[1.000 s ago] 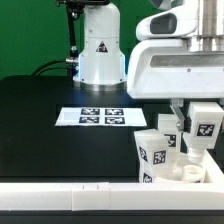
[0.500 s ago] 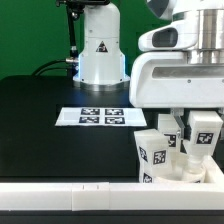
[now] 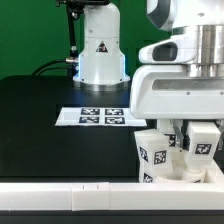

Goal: Assemble stool

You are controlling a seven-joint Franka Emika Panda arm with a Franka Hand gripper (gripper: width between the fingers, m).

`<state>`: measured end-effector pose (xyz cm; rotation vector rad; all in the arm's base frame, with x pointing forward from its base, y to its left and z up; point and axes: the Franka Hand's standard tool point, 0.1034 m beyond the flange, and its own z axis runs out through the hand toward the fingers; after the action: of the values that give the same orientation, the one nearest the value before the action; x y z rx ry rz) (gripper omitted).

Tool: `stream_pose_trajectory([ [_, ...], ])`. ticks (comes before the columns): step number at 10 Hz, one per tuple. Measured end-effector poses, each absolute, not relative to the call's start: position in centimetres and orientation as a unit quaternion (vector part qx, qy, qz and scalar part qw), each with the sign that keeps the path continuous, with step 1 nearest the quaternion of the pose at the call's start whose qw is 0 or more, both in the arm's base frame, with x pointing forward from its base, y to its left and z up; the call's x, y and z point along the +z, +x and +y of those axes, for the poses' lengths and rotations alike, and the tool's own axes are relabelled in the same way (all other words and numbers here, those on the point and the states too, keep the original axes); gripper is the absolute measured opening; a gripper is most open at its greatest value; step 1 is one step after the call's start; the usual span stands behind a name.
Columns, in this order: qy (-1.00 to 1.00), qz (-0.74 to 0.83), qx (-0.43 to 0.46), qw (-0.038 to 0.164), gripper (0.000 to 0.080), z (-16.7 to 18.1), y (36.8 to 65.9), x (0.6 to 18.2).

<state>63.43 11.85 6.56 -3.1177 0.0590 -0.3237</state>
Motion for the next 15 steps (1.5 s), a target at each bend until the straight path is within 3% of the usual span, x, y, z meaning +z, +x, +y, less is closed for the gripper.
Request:
stream_pose_trajectory([
  [7, -0.993, 0.018, -0.115, 0.003, 0.0320, 11.9, 63.7, 6.3],
  [8, -0.993, 0.018, -0.115, 0.003, 0.0513, 11.8, 63.7, 6.3],
  [9, -0.993, 0.018, -0.115, 0.003, 0.0513, 11.9, 63.7, 6.3],
  [10, -0.994, 0.019, -0.111, 0.004, 0.0606, 11.9, 63.7, 6.3],
  [12, -0.996, 0.023, -0.086, 0.006, 0.0636, 12.1, 64.4, 8.1],
  [15, -0.999, 0.031, 0.014, -0.002, 0.0649, 11.4, 64.4, 8.7],
])
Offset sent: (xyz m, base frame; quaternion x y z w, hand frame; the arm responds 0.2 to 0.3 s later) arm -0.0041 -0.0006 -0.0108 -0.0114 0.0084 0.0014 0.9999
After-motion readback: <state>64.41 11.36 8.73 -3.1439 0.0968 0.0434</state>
